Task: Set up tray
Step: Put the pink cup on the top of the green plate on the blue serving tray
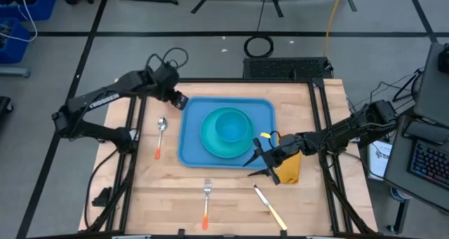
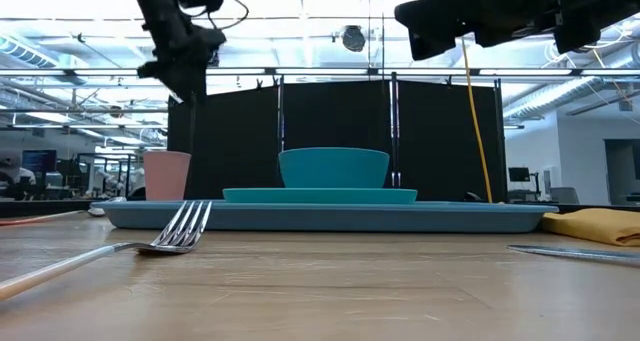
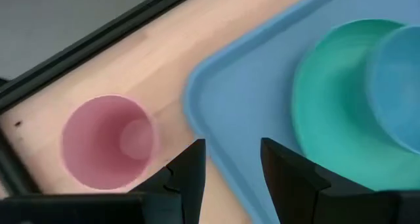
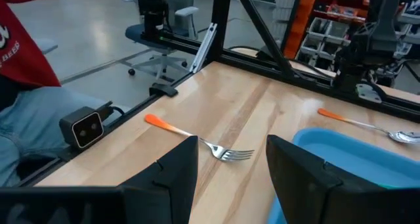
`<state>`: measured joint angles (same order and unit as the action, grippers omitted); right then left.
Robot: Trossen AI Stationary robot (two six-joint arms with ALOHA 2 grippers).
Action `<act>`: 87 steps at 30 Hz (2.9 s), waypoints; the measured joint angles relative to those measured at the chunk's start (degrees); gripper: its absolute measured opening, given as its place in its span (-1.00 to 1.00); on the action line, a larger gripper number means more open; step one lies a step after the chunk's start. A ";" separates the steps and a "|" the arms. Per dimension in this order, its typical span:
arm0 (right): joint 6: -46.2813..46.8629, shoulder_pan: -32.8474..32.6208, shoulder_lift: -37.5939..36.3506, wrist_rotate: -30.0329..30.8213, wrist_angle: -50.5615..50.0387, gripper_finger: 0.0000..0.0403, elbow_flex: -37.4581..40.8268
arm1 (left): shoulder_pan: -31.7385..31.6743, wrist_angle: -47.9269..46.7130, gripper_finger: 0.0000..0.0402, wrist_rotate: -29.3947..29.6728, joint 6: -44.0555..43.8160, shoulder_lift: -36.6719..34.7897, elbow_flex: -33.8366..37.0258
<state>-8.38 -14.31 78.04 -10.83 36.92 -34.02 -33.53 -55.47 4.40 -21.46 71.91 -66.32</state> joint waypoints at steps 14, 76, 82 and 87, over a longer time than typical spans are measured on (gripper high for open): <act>3.25 -0.02 0.00 0.13 -1.69 -0.16 0.00 | -12.18 -1.42 -0.25 -1.83 11.43 7.54 0.00; 5.77 0.00 0.00 0.63 -2.44 -0.16 1.25 | -14.37 0.27 -0.25 -4.45 17.29 12.10 2.35; 5.78 0.00 0.00 0.64 -2.40 -0.16 1.25 | -14.37 1.33 -0.25 -4.39 17.42 12.10 5.06; 5.79 0.00 0.00 0.68 -2.16 -0.16 1.25 | -14.39 3.16 -0.26 -4.39 17.91 12.10 6.08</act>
<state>-2.59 -14.31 78.04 -10.15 34.76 -32.77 -47.92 -52.31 0.01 -3.55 84.01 -60.25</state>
